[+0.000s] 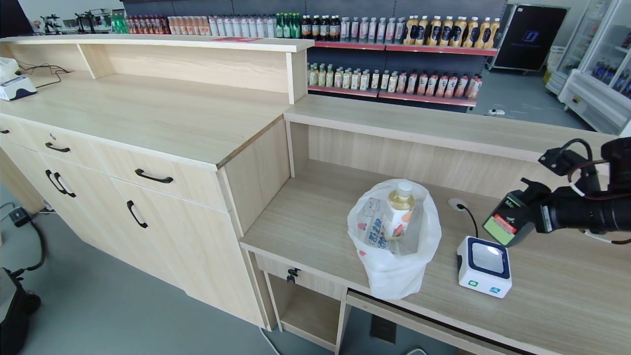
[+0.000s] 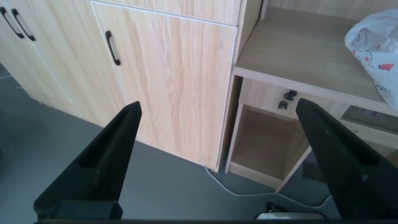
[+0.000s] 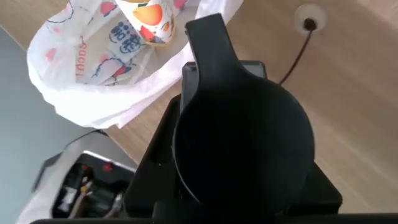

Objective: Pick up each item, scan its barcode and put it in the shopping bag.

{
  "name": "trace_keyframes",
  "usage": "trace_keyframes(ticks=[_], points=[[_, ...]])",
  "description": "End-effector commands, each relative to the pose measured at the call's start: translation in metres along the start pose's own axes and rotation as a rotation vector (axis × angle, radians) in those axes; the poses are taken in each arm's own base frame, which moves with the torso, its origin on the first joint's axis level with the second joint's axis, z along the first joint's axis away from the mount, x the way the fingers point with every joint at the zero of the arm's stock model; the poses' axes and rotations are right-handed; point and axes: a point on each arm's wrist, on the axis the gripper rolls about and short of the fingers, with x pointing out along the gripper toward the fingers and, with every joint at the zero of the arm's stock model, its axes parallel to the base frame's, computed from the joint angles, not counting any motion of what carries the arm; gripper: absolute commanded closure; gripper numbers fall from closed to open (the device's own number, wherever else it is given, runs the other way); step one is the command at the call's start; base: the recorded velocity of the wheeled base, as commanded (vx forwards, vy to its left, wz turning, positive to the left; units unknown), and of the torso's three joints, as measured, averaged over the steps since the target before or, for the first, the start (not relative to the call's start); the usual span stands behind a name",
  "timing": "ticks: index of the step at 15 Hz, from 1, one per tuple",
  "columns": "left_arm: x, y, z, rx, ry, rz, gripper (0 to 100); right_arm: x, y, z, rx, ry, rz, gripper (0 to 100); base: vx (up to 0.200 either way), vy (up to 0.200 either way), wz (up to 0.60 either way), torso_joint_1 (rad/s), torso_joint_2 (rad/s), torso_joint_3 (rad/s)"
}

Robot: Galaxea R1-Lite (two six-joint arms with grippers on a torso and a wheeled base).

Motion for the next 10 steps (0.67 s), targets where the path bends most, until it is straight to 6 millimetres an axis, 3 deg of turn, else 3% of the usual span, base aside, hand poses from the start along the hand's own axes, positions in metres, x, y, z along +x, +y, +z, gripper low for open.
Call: trace_keyframes(ticks=[1,3,5,7,8,10], points=[[0.000,0.000,0.000,0.000,-0.001,0.000,0,-0.074,0.035,0.002,-0.256,-0.177,-0.180,100,0.000,0.000,0.00,0.000,0.00,0.000],[0.000,0.000,0.000,0.000,-0.001,0.000,0,-0.071,0.048,-0.003,-0.310,-0.244,-0.173,100,0.000,0.000,0.30,-0.001,0.00,-0.001],[0.000,0.000,0.000,0.000,-0.001,0.000,0,-0.053,0.068,0.014,-0.377,-0.376,-0.125,100,0.000,0.000,0.60,-0.002,0.00,0.002],[0.000,0.000,0.000,0.000,-0.001,0.000,0,-0.032,0.088,0.029,-0.369,-0.403,-0.127,100,0.000,0.000,0.60,0.002,0.00,0.005],[0.000,0.000,0.000,0.000,-0.001,0.000,0,-0.018,0.094,0.029,-0.369,-0.386,-0.085,100,0.000,0.000,0.60,0.002,0.01,0.002],[0.000,0.000,0.000,0.000,-0.001,0.000,0,0.024,0.093,0.012,-0.353,-0.272,-0.027,100,0.000,0.000,0.00,0.000,0.00,0.000]])
